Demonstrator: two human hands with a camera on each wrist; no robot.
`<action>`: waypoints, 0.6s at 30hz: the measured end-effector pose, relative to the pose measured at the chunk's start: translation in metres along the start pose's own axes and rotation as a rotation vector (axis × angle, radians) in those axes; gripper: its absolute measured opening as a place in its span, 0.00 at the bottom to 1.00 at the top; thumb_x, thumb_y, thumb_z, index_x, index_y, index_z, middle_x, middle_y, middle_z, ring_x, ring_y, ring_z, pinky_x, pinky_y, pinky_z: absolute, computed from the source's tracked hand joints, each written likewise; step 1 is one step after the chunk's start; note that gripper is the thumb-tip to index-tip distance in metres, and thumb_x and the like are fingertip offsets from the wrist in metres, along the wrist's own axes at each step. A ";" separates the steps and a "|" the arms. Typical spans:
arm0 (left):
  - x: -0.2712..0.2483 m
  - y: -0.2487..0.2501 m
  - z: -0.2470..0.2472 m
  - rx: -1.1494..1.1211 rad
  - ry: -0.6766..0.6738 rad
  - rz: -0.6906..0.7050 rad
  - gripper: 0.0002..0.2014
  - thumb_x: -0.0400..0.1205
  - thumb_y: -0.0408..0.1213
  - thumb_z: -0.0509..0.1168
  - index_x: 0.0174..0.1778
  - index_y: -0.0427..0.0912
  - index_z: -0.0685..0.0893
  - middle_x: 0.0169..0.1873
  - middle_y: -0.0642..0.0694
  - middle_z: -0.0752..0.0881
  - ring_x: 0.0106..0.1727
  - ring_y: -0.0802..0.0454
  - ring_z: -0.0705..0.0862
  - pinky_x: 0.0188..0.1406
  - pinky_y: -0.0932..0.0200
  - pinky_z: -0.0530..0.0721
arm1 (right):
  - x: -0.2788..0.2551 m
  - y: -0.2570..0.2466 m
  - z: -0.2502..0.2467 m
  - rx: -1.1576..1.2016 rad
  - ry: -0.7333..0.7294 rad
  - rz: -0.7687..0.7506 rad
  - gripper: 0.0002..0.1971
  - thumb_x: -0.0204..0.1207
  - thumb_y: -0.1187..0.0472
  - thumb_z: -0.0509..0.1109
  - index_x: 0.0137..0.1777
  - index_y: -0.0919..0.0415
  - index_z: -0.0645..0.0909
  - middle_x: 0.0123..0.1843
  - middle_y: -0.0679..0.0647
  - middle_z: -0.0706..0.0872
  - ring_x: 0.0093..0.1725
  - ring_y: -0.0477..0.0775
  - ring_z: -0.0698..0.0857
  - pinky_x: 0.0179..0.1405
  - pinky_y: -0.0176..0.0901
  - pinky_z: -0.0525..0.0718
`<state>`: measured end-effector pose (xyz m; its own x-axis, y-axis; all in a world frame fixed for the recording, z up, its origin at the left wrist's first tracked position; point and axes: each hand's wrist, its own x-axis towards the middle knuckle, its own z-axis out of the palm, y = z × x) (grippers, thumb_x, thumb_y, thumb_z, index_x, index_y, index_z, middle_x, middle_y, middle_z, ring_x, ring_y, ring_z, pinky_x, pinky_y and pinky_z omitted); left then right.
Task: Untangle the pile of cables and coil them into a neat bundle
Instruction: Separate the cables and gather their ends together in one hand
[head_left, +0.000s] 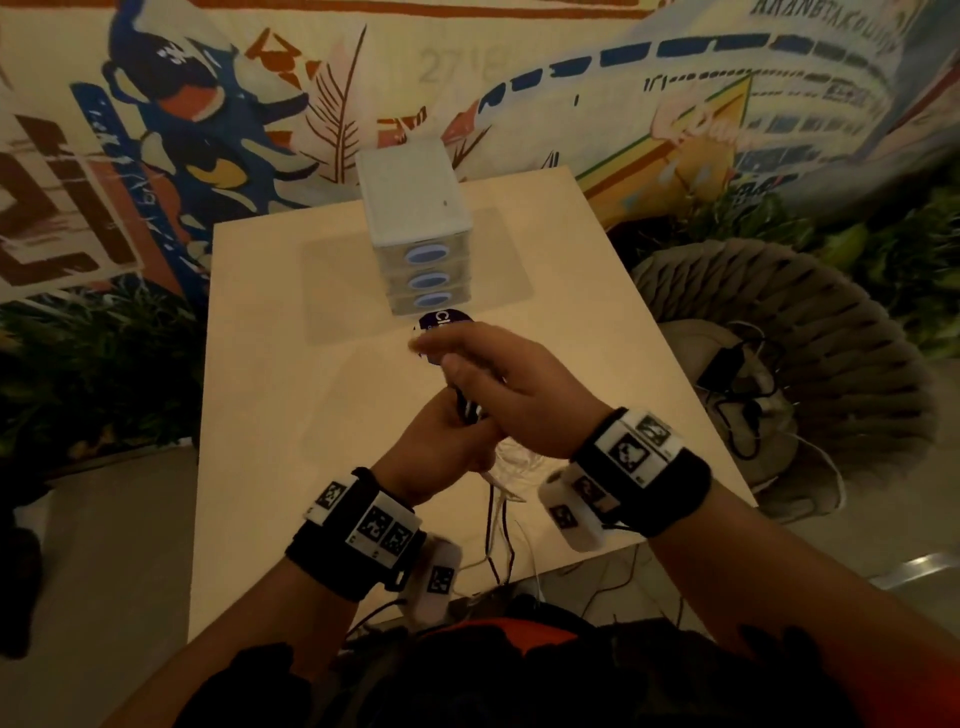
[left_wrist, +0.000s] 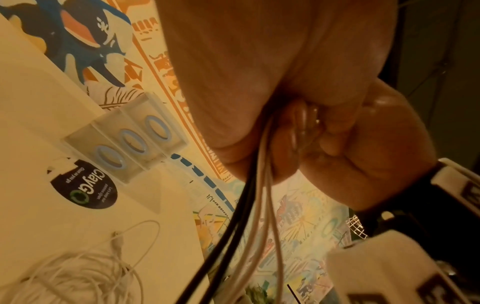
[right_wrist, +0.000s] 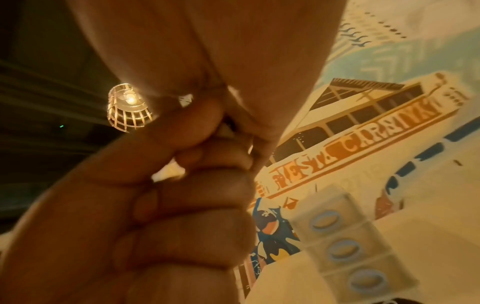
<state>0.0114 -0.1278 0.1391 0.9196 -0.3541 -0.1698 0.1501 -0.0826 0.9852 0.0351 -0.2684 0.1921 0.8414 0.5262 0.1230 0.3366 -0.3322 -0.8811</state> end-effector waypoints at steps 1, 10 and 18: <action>0.001 -0.002 -0.001 0.066 0.048 0.000 0.16 0.71 0.53 0.66 0.35 0.41 0.81 0.21 0.48 0.79 0.27 0.51 0.78 0.27 0.59 0.76 | 0.004 -0.002 0.005 -0.078 -0.003 -0.023 0.15 0.89 0.61 0.61 0.71 0.53 0.82 0.66 0.44 0.87 0.67 0.41 0.84 0.68 0.48 0.83; -0.006 -0.003 -0.007 0.073 0.058 -0.085 0.08 0.75 0.37 0.59 0.32 0.39 0.75 0.19 0.49 0.75 0.21 0.53 0.72 0.25 0.55 0.71 | 0.003 0.010 0.014 -0.260 -0.076 0.020 0.07 0.88 0.52 0.63 0.58 0.52 0.79 0.56 0.47 0.90 0.53 0.48 0.87 0.53 0.52 0.86; -0.003 -0.006 -0.014 0.093 0.067 -0.098 0.19 0.84 0.20 0.58 0.27 0.36 0.77 0.17 0.47 0.79 0.19 0.50 0.78 0.24 0.54 0.78 | 0.005 0.014 0.021 -0.311 -0.070 0.008 0.10 0.89 0.55 0.62 0.63 0.55 0.81 0.57 0.49 0.88 0.54 0.45 0.82 0.51 0.35 0.77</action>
<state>0.0124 -0.1136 0.1340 0.9248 -0.2778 -0.2598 0.2084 -0.2011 0.9571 0.0352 -0.2542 0.1710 0.8167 0.5722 0.0755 0.4526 -0.5538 -0.6989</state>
